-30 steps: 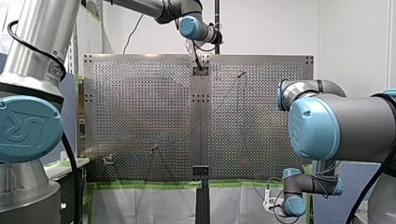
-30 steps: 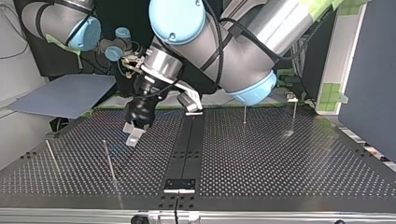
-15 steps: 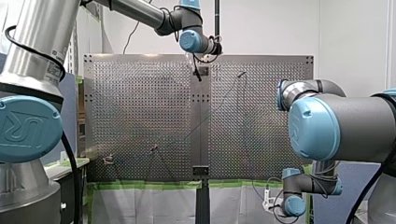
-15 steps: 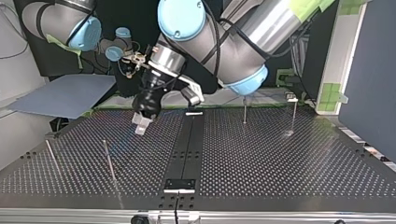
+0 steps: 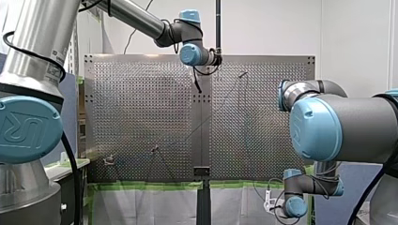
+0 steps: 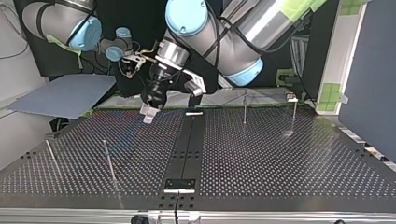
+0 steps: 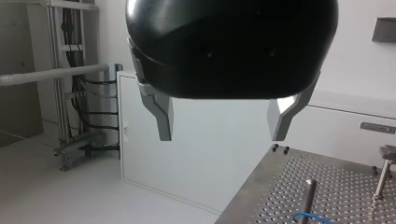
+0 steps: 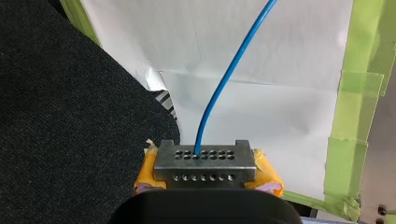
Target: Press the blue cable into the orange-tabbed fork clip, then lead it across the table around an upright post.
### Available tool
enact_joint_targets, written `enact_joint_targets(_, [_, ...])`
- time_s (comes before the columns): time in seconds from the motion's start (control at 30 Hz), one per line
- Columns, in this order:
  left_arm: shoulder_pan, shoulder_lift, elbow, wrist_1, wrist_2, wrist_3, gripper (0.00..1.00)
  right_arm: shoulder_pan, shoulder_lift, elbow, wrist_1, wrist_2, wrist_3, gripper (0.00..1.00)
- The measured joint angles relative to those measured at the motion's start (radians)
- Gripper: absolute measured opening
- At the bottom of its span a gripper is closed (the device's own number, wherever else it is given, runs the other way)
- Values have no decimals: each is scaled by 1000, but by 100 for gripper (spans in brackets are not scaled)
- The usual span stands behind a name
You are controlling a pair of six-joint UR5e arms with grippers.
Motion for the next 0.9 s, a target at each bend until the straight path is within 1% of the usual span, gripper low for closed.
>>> enact_joint_targets(0.37, [-3,0,-97,97,-4,1,100,-1,1,-1,0,0,0,1])
enact_joint_targets(0.6, [-3,0,-158,158,-18,1,100,-1,0,-2,0,0,0,1])
enact_joint_targets(0.9, [-4,0,-232,232,-21,2,100,1,0,-3,0,0,0,1])
